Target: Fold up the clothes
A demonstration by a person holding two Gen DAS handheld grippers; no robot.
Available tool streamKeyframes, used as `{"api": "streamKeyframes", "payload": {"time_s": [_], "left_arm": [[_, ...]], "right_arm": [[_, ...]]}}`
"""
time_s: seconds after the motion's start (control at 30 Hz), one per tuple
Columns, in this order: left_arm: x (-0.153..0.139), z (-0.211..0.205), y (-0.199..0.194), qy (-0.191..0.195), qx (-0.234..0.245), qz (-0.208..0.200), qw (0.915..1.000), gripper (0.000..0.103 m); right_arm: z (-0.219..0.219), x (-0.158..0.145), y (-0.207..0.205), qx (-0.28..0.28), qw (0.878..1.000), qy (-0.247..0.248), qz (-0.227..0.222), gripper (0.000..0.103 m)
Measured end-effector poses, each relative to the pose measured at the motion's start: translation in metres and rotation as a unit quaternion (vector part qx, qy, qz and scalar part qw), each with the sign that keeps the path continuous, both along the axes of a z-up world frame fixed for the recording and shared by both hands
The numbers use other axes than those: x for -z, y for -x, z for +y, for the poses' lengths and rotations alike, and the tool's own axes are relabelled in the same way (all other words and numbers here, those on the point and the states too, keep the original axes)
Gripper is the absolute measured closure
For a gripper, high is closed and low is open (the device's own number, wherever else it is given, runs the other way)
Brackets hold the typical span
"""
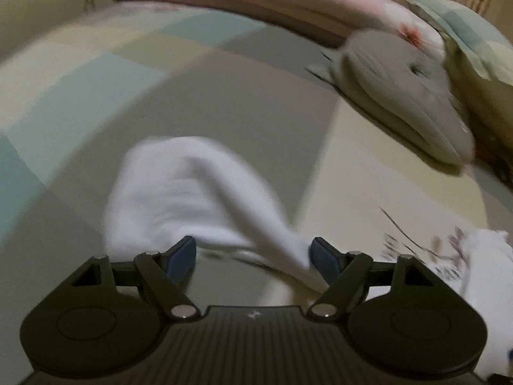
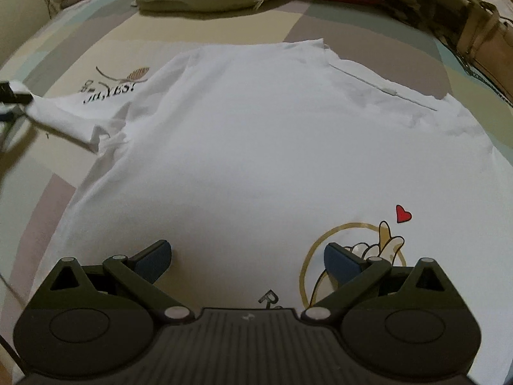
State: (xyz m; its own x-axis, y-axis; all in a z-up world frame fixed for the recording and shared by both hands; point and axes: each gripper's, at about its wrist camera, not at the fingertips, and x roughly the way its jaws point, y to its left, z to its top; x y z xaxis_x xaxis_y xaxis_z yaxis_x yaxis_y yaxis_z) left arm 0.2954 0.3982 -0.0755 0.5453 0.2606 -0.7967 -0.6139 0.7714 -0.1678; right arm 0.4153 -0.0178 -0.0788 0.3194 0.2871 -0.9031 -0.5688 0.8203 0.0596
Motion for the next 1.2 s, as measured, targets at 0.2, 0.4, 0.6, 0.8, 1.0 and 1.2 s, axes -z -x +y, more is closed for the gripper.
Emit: {"api": "streamKeyframes", "payload": {"time_s": [0.2, 0.4, 0.6, 0.8, 1.0, 1.2], "left_arm": [[-0.008, 0.032, 0.012, -0.020, -0.031, 0.004, 0.9993, 0.023], [0.017, 0.031, 0.026, 0.065, -0.061, -0.018, 0.9959, 0.028], [0.027, 0.045, 0.025, 0.074, -0.102, -0.050, 0.9908, 0.032], [0.029, 0.066, 0.004, 0.057, -0.134, -0.058, 0.9877, 0.058], [0.006, 0.060, -0.007, 0.012, -0.102, -0.034, 0.9941, 0.092], [-0.009, 0.061, 0.007, -0.008, -0.106, -0.015, 0.9942, 0.092]], "right_arm": [[0.006, 0.003, 0.003, 0.000, 1.000, 0.014, -0.011, 0.000], [0.008, 0.005, 0.004, 0.004, 1.000, 0.017, -0.018, 0.000], [0.006, 0.007, 0.005, 0.000, 1.000, 0.013, -0.024, 0.000], [0.009, 0.008, 0.007, 0.007, 0.999, 0.016, -0.034, 0.000], [0.012, 0.007, 0.005, 0.010, 0.999, 0.022, -0.028, 0.000], [0.012, 0.007, 0.004, 0.011, 0.999, 0.024, -0.027, 0.000]]}}
